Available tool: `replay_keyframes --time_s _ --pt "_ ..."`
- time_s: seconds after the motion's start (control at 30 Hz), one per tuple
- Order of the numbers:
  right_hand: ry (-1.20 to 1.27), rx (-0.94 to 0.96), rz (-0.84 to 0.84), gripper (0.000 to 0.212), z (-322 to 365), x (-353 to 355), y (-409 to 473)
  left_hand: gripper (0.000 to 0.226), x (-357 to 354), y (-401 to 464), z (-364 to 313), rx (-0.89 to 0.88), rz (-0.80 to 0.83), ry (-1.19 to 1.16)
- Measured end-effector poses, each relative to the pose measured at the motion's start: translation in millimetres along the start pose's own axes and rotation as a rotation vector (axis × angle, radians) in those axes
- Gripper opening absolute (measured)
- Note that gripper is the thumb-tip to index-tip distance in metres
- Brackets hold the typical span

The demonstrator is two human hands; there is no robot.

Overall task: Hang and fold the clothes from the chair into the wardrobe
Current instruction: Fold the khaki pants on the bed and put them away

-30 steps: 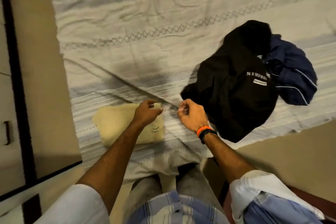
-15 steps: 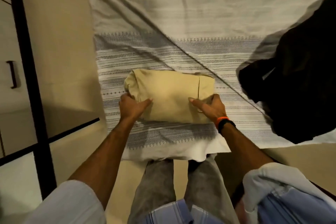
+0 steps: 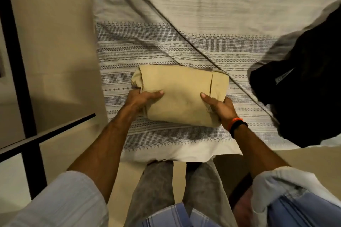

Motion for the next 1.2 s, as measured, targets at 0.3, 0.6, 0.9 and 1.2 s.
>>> replay_keyframes --time_s 0.3,0.6,0.9,1.2 --pt "0.004 0.144 0.175 0.04 47.4 -11.2 -60.4 0.06 3.0 -82.6 -4.6 -0.144 0.059 -0.137" --pt "-0.267 0.332 0.519 0.033 102.8 -53.0 -137.5 0.071 20.0 -214.2 36.2 -0.389 -0.215 -0.376" --pt "-0.651 0.451 0.821 0.033 95.1 -142.8 -229.9 0.079 31.0 -346.7 152.3 -0.424 -0.606 -0.687" --pt "-0.923 0.491 1.12 0.032 5.9 -286.6 -348.4 0.088 75.7 -462.7 303.9 -0.455 -0.888 -1.014"
Point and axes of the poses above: each hand's wrist, its own y-axis towards the middle knuckle, its own x-axis out of the back of the hand, z = x × y, the point moved 6 cm from there along y, towards the middle knuckle, and after that the axes turned 8 degrees about z, right-handed, at the moved point
